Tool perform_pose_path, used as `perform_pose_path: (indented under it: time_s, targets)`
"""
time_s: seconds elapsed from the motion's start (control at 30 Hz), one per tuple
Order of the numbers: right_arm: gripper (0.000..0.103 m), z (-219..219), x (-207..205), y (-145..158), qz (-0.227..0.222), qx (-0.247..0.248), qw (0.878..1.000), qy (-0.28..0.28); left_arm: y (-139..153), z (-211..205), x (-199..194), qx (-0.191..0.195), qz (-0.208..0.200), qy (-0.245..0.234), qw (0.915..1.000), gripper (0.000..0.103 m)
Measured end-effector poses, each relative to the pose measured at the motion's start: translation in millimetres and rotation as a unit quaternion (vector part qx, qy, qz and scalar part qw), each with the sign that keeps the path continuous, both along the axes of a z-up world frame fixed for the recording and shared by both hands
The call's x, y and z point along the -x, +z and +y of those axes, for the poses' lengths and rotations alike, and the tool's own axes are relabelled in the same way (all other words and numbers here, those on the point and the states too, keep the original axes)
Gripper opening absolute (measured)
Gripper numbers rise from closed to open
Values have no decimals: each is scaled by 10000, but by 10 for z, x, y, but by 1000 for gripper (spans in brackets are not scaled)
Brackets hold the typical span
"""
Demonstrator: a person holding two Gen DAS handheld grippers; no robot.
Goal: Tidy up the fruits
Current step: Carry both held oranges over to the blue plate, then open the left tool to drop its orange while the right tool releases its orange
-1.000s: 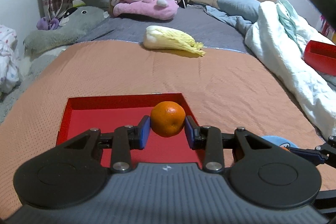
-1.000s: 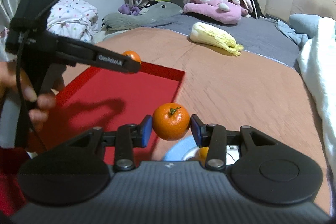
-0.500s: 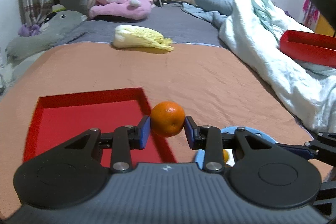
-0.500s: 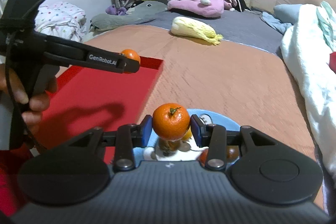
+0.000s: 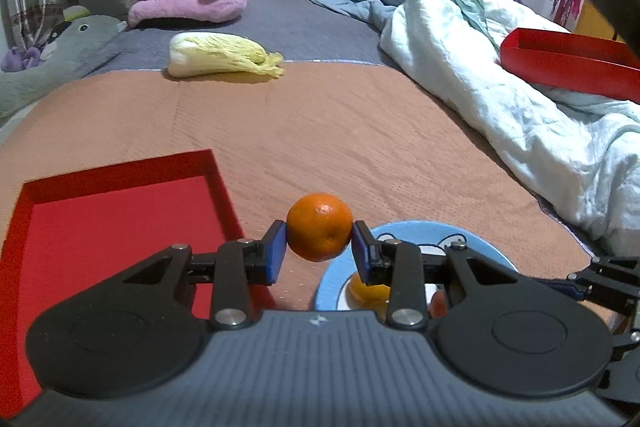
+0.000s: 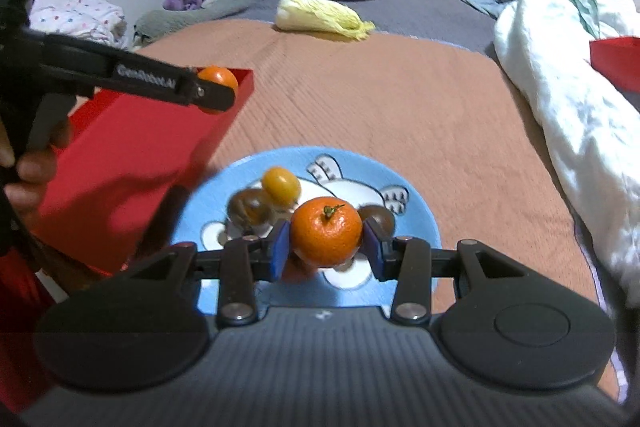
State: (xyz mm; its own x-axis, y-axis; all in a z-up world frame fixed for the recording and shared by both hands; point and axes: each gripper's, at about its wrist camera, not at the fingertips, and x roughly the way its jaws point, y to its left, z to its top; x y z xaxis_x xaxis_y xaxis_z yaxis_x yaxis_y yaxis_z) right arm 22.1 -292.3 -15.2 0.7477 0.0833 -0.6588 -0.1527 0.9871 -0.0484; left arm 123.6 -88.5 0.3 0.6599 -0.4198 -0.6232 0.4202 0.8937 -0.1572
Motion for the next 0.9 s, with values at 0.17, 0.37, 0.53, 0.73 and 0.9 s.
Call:
perform_pose_path:
  time_s: [0.17,0.37,0.53,0.73,0.9]
  targets:
    - [43,-65,6,-69,90,-19,9999,-47,-76,-129,-25,11,77,-166,9998,41]
    - [43,-104,-2,-118,151,-32,9999,-54,-200,-373,13,-117,154,-522,9984,41]
    - [43,-109,-17,-180,221,-24,9997,-53,-284,-500,59,-151,151,-748,9970,41]
    - [43,-119,-9,-200,245,-7,9997,-68,-348,-564,40,-52,163,-1015,9947,42]
    - [43,-156,9,-208,258,-4,9996,-115,-340,-609,68,-68,131,-1116,9936,45]
